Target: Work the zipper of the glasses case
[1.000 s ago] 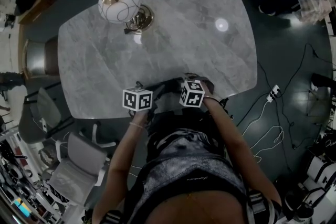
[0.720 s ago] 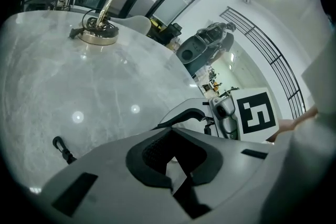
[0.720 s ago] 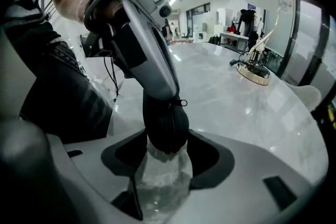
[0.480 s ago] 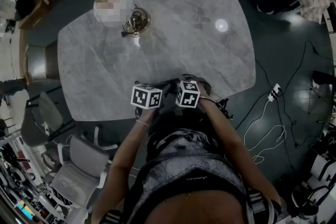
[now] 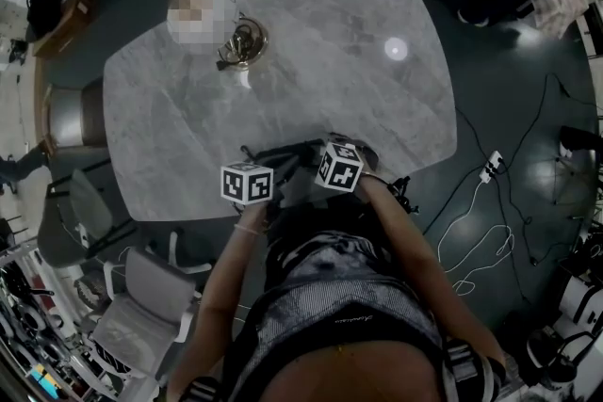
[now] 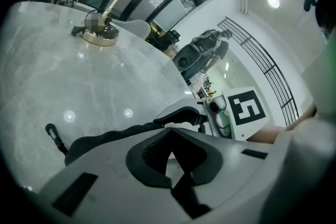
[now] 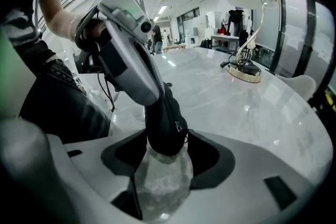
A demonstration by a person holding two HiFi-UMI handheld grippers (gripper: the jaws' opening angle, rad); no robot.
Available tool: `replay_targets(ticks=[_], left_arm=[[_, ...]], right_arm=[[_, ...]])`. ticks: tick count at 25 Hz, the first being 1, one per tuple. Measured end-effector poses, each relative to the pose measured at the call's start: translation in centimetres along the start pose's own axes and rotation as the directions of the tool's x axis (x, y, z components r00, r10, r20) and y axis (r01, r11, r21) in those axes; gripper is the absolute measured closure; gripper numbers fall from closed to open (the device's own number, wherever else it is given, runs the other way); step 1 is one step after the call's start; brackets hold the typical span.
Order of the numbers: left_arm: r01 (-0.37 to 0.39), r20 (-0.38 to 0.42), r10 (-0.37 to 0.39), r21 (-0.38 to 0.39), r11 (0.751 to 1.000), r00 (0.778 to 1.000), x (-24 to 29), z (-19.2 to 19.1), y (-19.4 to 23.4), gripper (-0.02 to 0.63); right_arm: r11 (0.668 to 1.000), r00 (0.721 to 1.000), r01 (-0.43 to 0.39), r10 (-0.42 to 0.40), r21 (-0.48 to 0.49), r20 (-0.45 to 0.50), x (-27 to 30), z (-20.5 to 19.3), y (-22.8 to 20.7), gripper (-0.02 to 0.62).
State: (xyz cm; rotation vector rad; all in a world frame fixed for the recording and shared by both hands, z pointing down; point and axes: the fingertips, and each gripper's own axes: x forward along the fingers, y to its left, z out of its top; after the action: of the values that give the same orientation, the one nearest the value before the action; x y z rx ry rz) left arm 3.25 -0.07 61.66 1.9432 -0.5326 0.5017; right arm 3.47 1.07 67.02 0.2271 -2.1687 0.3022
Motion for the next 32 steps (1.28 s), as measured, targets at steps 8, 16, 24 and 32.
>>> replay_targets(ticks=[8,16,24,32], left_arm=[[-0.007,-0.162,0.100,0.494,0.869,0.982,-0.7,0.7,0.0,0.434],[0.239,-0.434,0.441,0.870,0.431,0.786,1.2,-4.1,5.3,0.293],[0.292,-0.505,0.366,0.815,0.501,0.782,2.3,-5.4,5.3,0.327],[0.210,-0.363,0.369,0.895,0.394,0.856,2.1,-5.5,4.3,0.330]], right_arm=[[0.999,1.000,0.011,-0.011,-0.032,-0.005,0.0,0.0,0.1,0.307],[0.999,1.000,0.016,-0.016,-0.031,0.003,0.0,-0.2,0.3,0.307],[0.995,0.999,-0.051,0.050,0.084,0.019,-0.7,-1.0,0.4,0.305],[0.743,0.905,-0.406,0.248,0.533,0.345,-4.3,-1.1,-0.6,0.307]])
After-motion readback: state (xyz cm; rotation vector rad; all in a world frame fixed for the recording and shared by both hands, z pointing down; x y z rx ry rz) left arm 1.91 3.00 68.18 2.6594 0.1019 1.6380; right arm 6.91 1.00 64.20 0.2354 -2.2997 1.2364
